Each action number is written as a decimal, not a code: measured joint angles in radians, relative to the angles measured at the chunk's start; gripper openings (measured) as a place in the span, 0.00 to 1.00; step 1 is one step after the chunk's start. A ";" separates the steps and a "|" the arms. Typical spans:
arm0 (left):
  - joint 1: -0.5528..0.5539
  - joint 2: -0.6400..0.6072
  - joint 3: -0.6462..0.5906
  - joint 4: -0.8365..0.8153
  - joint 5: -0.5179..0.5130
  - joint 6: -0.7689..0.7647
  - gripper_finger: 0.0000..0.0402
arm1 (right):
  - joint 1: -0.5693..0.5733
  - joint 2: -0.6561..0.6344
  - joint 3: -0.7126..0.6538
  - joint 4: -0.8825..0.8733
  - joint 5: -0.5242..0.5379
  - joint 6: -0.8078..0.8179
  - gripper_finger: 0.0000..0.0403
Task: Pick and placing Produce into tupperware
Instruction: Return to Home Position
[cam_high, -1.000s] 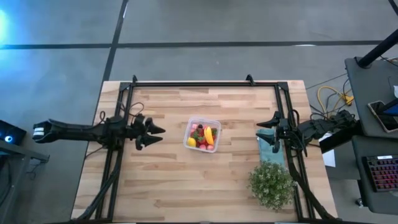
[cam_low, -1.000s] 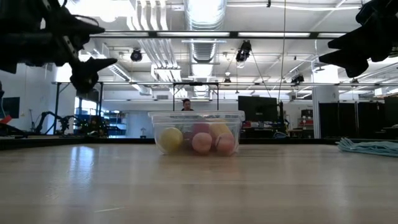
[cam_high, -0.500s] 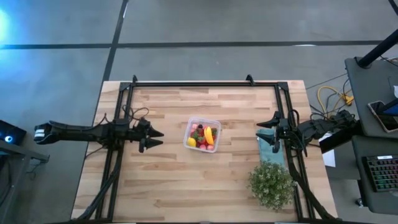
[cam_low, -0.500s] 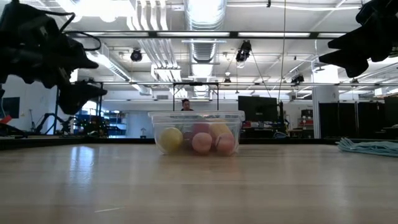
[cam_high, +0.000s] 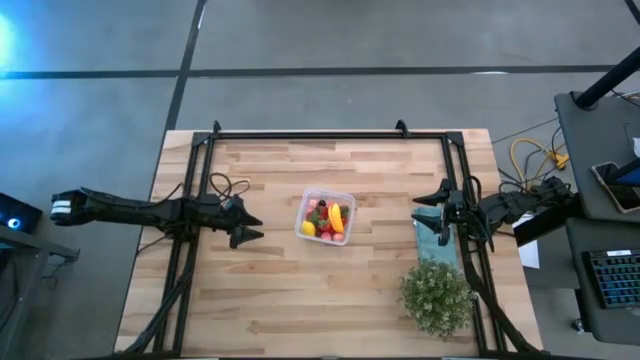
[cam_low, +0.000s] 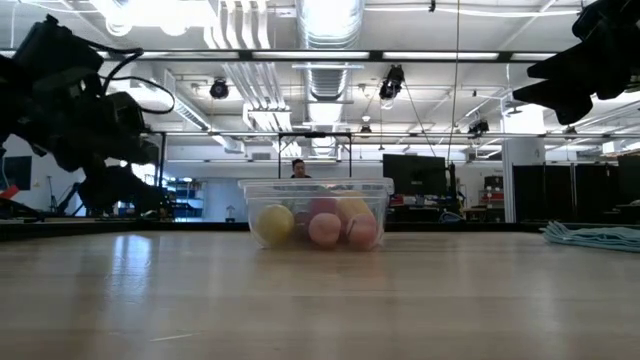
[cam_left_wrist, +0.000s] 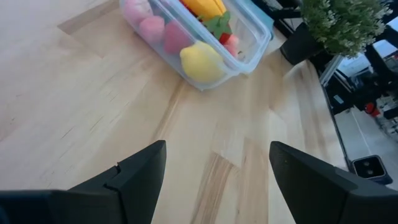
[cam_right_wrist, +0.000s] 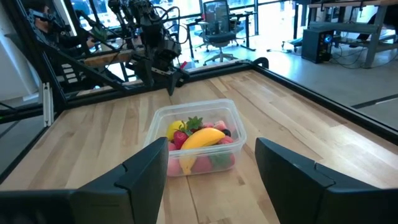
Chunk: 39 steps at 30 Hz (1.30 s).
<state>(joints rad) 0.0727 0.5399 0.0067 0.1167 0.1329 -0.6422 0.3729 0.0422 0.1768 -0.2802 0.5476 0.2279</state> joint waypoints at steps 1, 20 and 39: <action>0.000 0.009 0.000 0.004 0.000 0.000 0.68 | 0.000 0.000 0.000 0.000 0.000 0.000 0.58; 0.000 0.166 -0.002 0.002 0.000 -0.001 0.68 | 0.000 0.000 0.000 0.000 0.000 0.000 0.58; 0.000 0.302 -0.002 0.024 0.001 0.000 0.68 | 0.000 0.006 -0.007 -0.083 0.001 0.000 0.58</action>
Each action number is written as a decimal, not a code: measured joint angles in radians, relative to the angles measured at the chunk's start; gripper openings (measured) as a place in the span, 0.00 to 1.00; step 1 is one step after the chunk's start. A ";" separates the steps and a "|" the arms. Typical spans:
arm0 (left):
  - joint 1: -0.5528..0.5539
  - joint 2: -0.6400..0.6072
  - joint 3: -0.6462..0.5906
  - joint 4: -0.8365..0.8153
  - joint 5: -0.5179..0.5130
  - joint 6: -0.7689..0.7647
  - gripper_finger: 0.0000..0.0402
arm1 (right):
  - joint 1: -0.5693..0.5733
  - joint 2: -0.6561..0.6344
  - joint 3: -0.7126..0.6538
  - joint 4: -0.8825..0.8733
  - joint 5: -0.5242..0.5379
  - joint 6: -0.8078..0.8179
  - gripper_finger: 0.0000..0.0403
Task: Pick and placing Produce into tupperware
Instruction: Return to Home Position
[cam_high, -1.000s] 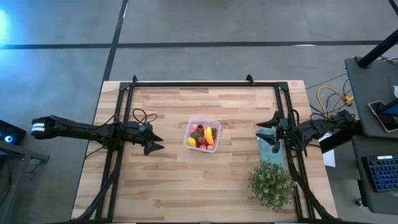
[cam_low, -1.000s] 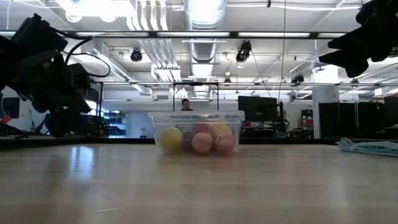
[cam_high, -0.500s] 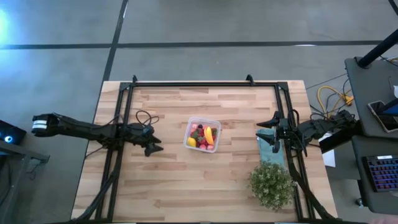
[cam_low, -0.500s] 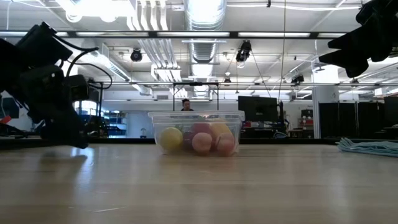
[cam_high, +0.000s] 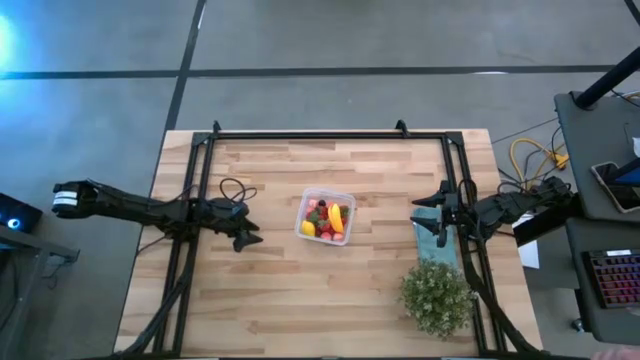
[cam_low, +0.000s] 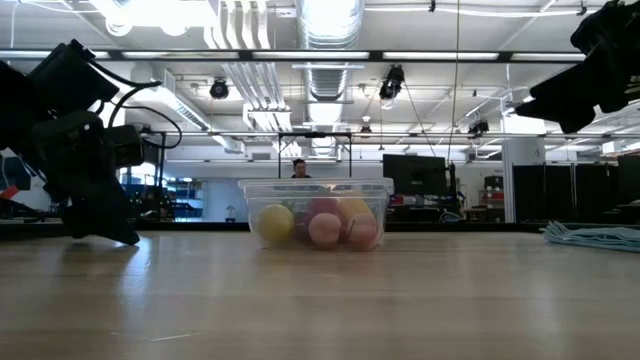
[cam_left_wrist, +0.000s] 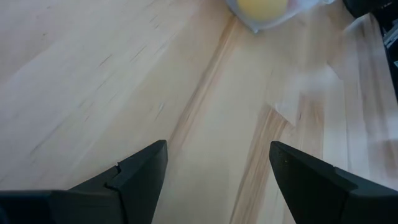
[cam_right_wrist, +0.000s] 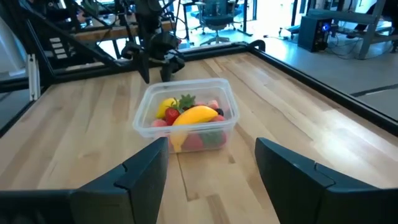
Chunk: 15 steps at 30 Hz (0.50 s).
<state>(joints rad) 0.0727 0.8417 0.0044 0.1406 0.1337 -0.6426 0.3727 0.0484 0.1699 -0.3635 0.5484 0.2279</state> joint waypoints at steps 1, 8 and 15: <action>0.000 0.003 0.000 0.009 0.000 0.000 0.68 | 0.000 -0.001 0.000 0.000 0.000 0.000 0.58; 0.000 0.024 0.006 0.031 0.000 0.000 0.68 | 0.000 -0.001 0.000 0.000 0.000 0.000 0.58; 0.000 0.026 0.006 0.088 0.000 -0.001 0.68 | 0.000 -0.001 0.000 0.001 0.000 0.000 0.58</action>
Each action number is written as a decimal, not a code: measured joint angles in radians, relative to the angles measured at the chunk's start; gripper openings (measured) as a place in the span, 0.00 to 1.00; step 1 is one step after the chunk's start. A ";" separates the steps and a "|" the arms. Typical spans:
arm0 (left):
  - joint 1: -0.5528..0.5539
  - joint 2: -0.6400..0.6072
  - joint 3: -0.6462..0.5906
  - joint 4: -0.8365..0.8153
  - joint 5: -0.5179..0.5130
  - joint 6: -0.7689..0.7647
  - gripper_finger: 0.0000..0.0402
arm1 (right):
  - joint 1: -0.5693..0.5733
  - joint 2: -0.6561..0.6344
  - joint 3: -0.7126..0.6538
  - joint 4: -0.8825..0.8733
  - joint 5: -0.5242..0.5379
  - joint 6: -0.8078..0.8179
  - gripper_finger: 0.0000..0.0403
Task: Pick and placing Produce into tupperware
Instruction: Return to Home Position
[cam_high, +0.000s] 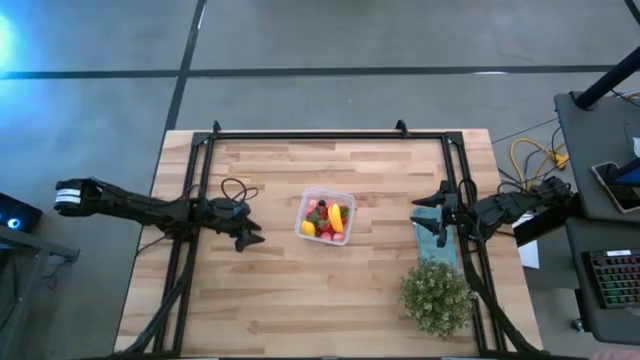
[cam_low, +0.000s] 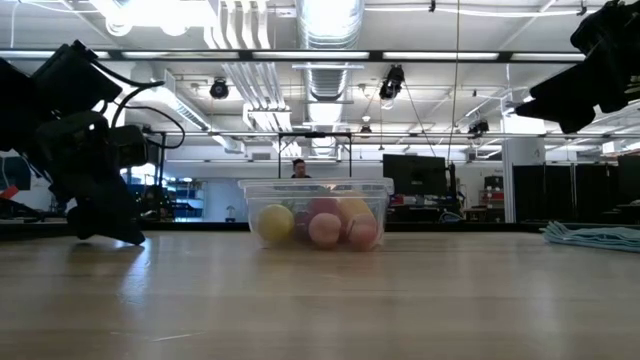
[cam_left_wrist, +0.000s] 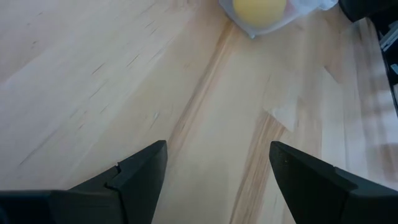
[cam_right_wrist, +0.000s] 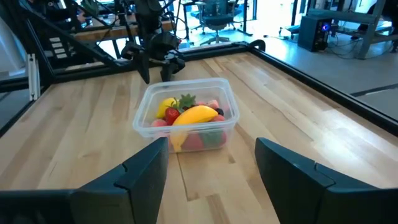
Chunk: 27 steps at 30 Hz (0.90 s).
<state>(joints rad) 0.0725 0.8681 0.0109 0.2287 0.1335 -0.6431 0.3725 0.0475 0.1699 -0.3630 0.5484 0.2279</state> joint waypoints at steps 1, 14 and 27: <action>0.000 -0.002 0.000 0.000 0.000 0.000 0.68 | 0.000 0.000 0.000 0.000 0.000 0.000 0.58; 0.000 0.009 0.000 0.012 0.000 0.000 0.68 | 0.000 0.000 0.000 0.000 0.000 0.000 0.58; 0.000 0.009 0.001 0.023 0.000 0.000 0.68 | 0.000 0.000 0.000 0.000 0.000 0.000 0.58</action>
